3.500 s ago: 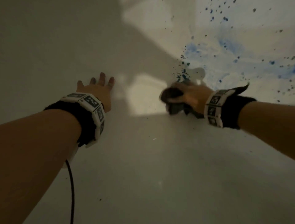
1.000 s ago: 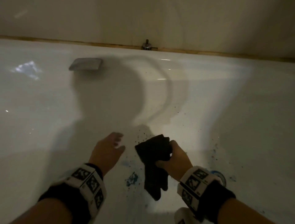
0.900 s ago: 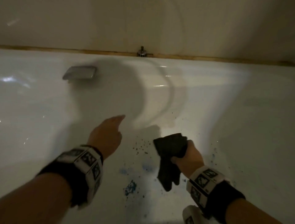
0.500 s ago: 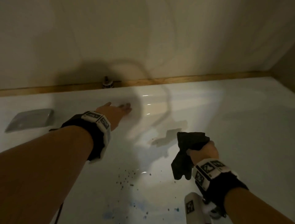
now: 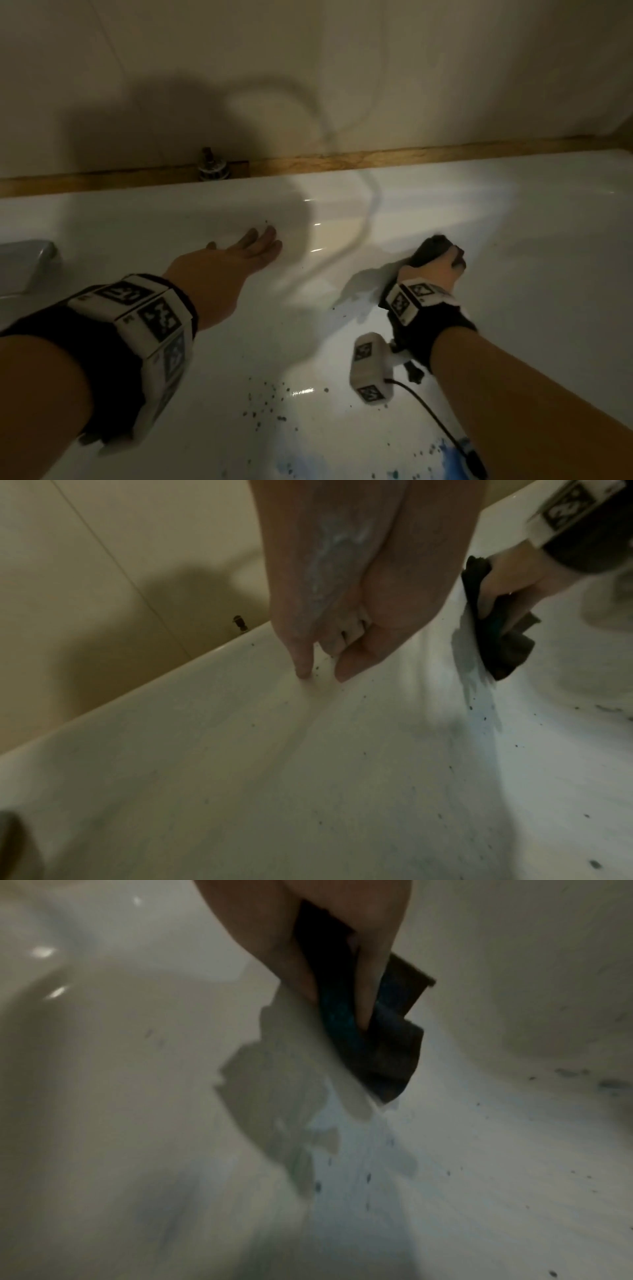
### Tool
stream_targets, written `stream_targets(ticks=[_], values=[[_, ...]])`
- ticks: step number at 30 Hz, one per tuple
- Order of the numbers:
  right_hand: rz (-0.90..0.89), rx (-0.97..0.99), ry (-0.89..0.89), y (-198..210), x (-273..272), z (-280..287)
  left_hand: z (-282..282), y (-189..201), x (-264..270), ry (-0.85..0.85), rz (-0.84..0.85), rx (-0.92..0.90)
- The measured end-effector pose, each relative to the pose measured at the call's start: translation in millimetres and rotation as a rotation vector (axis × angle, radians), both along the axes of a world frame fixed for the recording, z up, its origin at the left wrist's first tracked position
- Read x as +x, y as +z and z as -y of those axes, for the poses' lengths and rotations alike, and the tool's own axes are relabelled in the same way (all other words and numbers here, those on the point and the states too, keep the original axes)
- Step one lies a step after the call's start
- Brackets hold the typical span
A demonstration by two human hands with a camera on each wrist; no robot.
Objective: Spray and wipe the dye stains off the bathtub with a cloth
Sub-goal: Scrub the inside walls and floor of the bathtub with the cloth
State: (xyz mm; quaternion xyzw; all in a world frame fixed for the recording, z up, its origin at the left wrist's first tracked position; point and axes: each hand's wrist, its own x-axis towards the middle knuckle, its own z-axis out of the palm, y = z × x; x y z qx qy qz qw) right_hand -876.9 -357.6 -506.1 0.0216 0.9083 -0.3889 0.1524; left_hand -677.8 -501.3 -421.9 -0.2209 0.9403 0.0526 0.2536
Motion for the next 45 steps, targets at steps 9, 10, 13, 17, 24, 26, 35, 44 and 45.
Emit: stream_targets(ticks=[9, 10, 13, 17, 24, 26, 35, 44, 45], values=[[-0.138, -0.017, 0.309, -56.1, 118.0, 53.7, -0.6, -10.9, -1.1, 0.023, -0.063, 0.044], [-0.135, -0.028, 0.349, -61.7, 129.0, 58.2, -0.3, -11.8, -1.1, 0.017, -0.067, 0.032], [-0.146, 0.026, 0.602, -78.4, 158.3, 67.8, 0.6, -13.1, -1.0, 0.018, -0.08, -0.009], [0.052, 0.119, 1.0, -94.9, 177.2, 55.8, -6.0, -13.6, 1.1, 0.041, -0.086, -0.056], [0.17, -0.483, 0.281, -42.7, 163.1, -30.0, -7.4, -15.5, 2.3, 0.037, -0.089, -0.024], [-0.171, -0.348, 0.212, -22.1, 140.4, -32.6, -5.9, -18.0, 2.2, 0.032, -0.118, -0.004], [-0.482, 0.196, 0.559, 49.8, 99.0, 64.2, 0.1, -51.5, 60.5, 0.234, -0.508, -0.305], [-0.786, 0.308, 1.146, 22.6, 167.2, 87.1, 18.6, -103.6, 95.6, 0.539, -0.5, -0.439], [-0.805, 0.283, 1.232, 13.4, 175.2, 88.4, 19.6, -106.8, 95.6, 0.54, -0.515, -0.437]])
